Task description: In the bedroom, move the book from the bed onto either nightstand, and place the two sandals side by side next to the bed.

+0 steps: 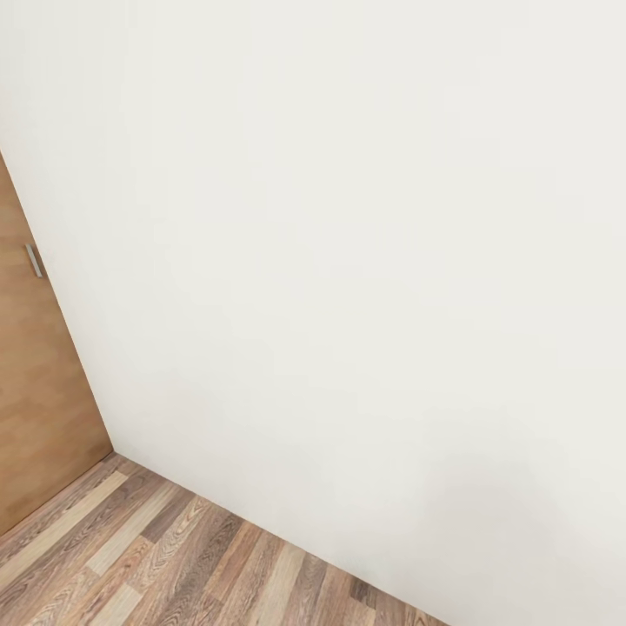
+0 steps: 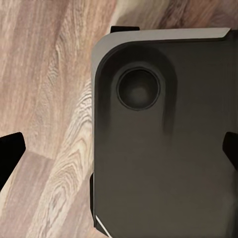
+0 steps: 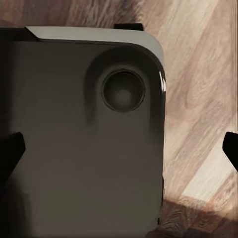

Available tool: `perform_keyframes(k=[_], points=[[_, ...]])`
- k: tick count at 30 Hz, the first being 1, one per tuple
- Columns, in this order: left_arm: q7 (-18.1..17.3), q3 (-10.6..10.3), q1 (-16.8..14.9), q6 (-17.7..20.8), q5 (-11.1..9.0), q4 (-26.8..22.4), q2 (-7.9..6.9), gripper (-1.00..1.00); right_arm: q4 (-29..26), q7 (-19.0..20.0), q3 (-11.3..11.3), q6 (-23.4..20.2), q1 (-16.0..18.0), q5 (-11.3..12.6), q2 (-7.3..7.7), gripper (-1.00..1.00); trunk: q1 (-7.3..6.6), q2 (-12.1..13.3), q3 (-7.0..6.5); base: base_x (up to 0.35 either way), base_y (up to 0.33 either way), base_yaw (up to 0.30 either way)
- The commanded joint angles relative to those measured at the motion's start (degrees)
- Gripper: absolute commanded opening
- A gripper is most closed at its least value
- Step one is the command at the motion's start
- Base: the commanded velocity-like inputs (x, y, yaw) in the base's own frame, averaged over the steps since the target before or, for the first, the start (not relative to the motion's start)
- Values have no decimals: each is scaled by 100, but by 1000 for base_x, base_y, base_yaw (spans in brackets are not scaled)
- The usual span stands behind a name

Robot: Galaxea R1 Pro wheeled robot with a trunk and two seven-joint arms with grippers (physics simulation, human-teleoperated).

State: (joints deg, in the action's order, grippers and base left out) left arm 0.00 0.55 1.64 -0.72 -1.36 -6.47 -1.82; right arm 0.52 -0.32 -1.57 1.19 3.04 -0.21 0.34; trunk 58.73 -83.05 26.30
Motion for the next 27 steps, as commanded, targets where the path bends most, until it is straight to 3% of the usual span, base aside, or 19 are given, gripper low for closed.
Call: perform_keyframes(k=[1,13,19,27], points=[[0,4,3,-7,-14,-11,0,100,3,-3,-16,13,4,4,27,100,0,-3,5,0,0,0],[-13,2,3,-9,-16,-20,-15,100,-13,3,-14,-21,4,5,150,100,0,-3,5,0,0,0],[-41,30,3,-14,-34,-29,-110,100,-83,9,13,-8,4,4,157,100,0,-3,5,0,0,0],[-57,225,3,-15,-46,-147,-191,100,-1146,53,39,-48,6,-29,177,100,0,-3,5,0,0,0]])
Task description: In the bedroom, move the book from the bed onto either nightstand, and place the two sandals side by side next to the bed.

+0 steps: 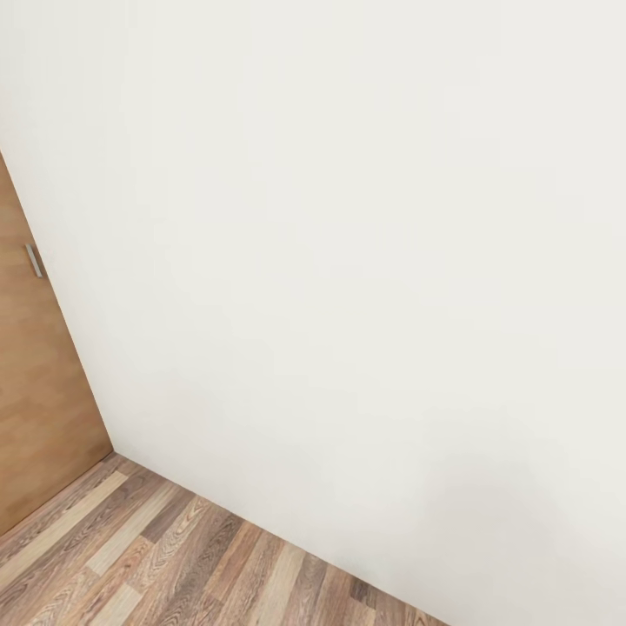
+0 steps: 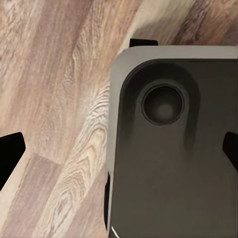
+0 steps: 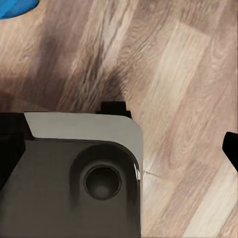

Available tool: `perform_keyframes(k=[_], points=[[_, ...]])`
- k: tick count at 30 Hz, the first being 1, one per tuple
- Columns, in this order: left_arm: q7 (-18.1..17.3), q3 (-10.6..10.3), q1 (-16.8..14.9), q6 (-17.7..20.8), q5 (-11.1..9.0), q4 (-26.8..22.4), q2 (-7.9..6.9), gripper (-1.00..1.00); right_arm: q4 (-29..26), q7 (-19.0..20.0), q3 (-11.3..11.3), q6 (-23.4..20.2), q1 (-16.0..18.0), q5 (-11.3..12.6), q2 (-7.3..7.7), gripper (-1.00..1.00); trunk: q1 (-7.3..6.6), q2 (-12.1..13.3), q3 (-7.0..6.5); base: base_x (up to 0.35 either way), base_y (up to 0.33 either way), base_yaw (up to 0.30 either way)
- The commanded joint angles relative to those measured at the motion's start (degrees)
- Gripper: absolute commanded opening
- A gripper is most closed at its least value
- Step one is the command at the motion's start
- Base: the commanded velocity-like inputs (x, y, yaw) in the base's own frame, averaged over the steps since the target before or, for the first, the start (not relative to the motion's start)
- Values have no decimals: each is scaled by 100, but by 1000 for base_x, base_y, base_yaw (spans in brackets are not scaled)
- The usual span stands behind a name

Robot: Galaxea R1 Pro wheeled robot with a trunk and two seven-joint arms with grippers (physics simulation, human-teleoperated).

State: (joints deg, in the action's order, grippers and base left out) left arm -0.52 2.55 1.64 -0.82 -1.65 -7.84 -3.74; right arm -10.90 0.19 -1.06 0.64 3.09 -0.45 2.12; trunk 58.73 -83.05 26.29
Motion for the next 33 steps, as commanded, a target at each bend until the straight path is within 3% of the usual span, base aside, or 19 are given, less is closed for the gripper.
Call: perform_keyframes(k=[1,7,12,17,20,21,22,23,24,33], points=[[-4,58,3,-6,-18,-21,-1,100,-296,-2,5,-10,4,-26,3,100,0,-3,5,0,0,0],[-16,100,3,-6,-18,-42,-2,100,-1170,-7,62,-344,7,-335,7,100,0,-3,5,0,0,0],[-29,114,3,-11,-18,-148,-26,100,-1841,47,82,-1074,8,-1232,8,100,0,-3,5,0,0,0],[-24,173,3,-4,-19,-305,-47,100,-2227,231,92,-1400,11,-2031,0,100,0,-3,5,0,0,0],[-21,259,3,-1,-19,-352,-51,100,-2410,562,99,-1493,24,-2418,-21,100,0,-3,5,0,0,0],[-20,339,3,1,-19,-370,-53,100,-2500,872,103,-1529,52,-2681,-35,100,0,-3,5,0,0,0],[-20,339,3,1,-19,-370,-53,100,-2500,872,103,-1529,52,-2681,-35,100,0,-3,5,0,0,0],[-22,382,3,1,-19,-377,-54,100,-2532,1039,108,-1542,75,-2826,-40,100,0,-3,5,0,0,0],[-27,473,3,2,-19,-386,-55,100,-2579,1379,133,-1564,132,-3158,-51,100,0,-3,5,0,0,0],[-31,817,3,3,-23,-490,-43,100,-2644,2610,235,-1820,539,-4824,-128,100,0,-3,5,0,0,0]])
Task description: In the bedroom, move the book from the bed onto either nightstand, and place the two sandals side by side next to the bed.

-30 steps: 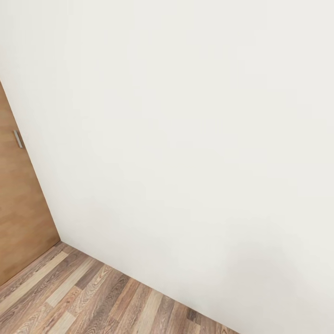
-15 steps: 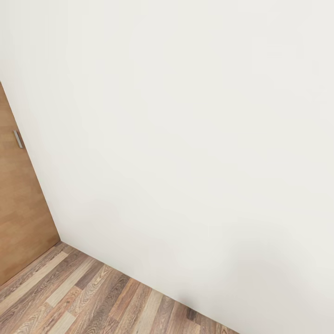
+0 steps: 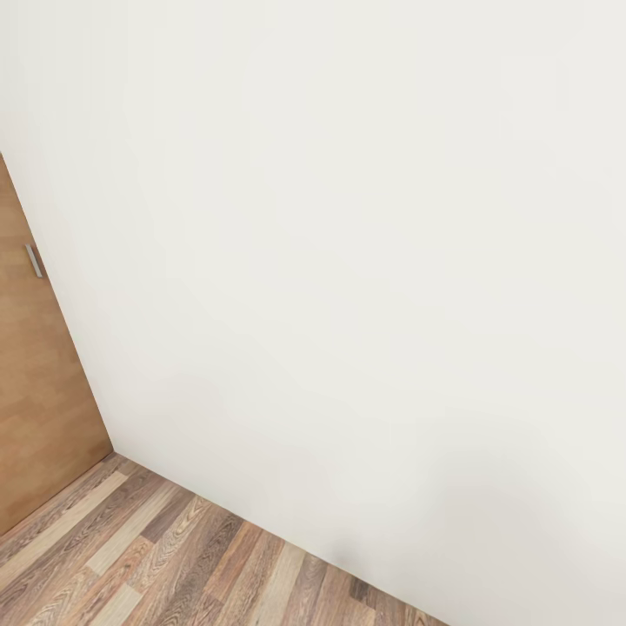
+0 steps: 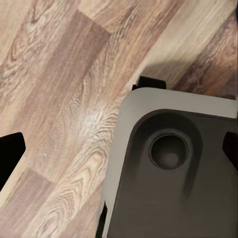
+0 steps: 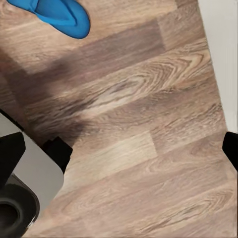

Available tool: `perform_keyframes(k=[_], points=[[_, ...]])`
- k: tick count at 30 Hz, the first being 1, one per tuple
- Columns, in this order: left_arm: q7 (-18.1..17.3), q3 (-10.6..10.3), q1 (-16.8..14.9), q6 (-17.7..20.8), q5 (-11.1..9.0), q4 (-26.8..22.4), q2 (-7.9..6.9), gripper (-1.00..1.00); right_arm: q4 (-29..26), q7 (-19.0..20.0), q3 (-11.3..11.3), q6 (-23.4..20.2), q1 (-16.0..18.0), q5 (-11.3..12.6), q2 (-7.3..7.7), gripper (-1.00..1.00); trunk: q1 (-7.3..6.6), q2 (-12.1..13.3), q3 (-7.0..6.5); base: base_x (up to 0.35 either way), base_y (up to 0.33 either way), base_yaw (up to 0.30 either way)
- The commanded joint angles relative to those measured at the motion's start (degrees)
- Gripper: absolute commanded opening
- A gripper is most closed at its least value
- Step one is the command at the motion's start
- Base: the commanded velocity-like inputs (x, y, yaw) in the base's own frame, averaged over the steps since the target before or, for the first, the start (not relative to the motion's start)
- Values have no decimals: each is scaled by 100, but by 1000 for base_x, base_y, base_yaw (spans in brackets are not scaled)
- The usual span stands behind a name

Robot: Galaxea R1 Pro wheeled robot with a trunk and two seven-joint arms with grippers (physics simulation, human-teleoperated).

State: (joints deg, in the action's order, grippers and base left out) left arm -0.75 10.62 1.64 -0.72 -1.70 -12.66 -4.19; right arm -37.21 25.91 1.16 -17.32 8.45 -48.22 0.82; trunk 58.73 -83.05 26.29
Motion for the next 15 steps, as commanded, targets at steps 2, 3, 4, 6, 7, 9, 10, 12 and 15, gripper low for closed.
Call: perform_keyframes(k=[2,3,4,6,7,9,10,12,15], points=[[-10,74,2,-4,-20,-64,14,100,-8,252,24,-112,134,-343,-54,100,0,-3,5,0,0,0],[-10,112,2,-2,-23,-92,21,100,1,357,30,-154,200,-482,-83,100,0,-3,5,0,0,0],[-11,159,2,-2,-25,-114,27,100,9,456,37,-193,263,-624,-112,100,0,-3,5,0,0,0],[-12,276,2,-3,-24,-149,41,100,19,640,71,-255,376,-912,-180,100,0,-3,5,0,0,0],[-14,344,2,-4,-26,-163,48,100,23,716,95,-277,420,-1059,-218,100,0,-3,5,0,0,0],[-17,488,2,-7,-25,-183,58,100,29,832,153,-312,483,-1349,-301,100,0,-3,5,0,0,0],[-20,561,2,-8,-25,-191,62,100,31,877,180,-321,506,-1484,-343,100,0,-3,5,0,0,0],[-43,719,2,-9,-28,-201,67,100,32,943,225,-327,539,-1703,-417,100,0,-3,5,0,0,0],[-113,1017,2,-8,-33,-214,66,100,22,1001,264,-321,567,-1907,-485,100,0,-3,5,0,0,0]])
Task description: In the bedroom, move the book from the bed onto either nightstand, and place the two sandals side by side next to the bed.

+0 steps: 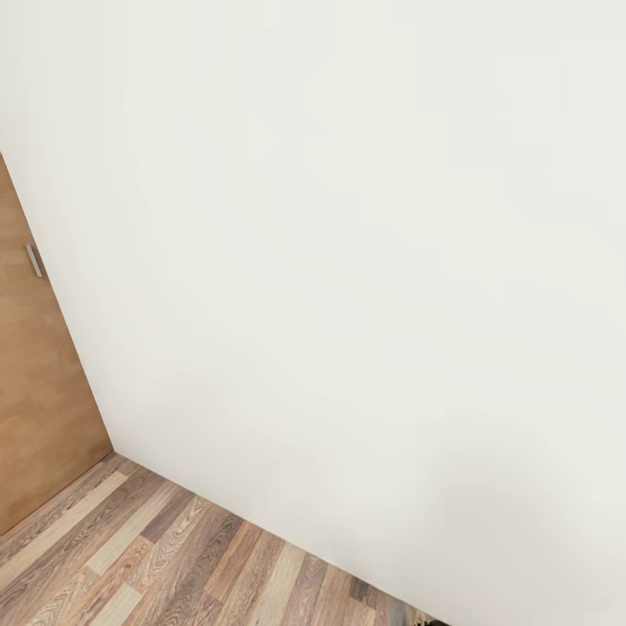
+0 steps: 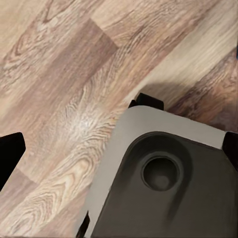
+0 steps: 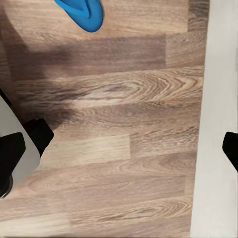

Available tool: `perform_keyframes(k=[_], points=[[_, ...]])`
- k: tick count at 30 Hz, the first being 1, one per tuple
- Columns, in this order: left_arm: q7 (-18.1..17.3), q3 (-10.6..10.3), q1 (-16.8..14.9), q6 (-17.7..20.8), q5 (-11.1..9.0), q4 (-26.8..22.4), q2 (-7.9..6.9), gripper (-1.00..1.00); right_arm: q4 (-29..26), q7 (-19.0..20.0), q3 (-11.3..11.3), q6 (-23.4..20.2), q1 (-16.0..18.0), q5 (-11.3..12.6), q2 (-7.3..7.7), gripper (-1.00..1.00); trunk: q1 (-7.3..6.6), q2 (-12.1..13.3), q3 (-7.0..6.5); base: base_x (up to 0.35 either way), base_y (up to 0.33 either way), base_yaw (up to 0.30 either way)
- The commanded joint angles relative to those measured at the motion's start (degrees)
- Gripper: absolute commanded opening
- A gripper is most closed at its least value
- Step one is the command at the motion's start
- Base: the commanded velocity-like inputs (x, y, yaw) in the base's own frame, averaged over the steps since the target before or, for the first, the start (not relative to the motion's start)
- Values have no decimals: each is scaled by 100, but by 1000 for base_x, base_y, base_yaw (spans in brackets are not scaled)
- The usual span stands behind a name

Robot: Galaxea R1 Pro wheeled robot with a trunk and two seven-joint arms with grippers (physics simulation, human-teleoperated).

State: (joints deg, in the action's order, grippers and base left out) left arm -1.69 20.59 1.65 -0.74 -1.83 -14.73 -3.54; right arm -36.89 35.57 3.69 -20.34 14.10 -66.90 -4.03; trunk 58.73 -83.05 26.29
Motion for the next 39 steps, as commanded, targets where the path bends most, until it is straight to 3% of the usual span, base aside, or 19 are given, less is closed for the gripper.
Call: perform_keyframes(k=[1,8,13,22,28,39], points=[[-51,147,2,-5,-30,-13,-4,100,-16,44,20,-17,8,-82,-14,100,0,-3,5,0,0,0],[-496,1218,2,2,-323,-133,-35,100,-33,71,50,-9,27,-218,-60,100,0,-3,5,0,0,0],[-847,1610,2,38,-454,-362,-43,100,-38,84,58,-8,30,-242,-69,100,0,-3,5,0,0,0],[-1053,1803,2,470,-523,-751,-48,100,-54,89,65,-38,31,-255,-87,100,0,-3,5,0,0,0],[-1081,1814,2,540,-526,-807,-42,100,-55,91,76,-33,32,-290,-176,100,0,-3,5,0,0,0],[-1084,1818,2,563,-520,-820,-47,100,-57,84,79,-1,32,-275,-274,100,242,-444,202,0,0,0]])
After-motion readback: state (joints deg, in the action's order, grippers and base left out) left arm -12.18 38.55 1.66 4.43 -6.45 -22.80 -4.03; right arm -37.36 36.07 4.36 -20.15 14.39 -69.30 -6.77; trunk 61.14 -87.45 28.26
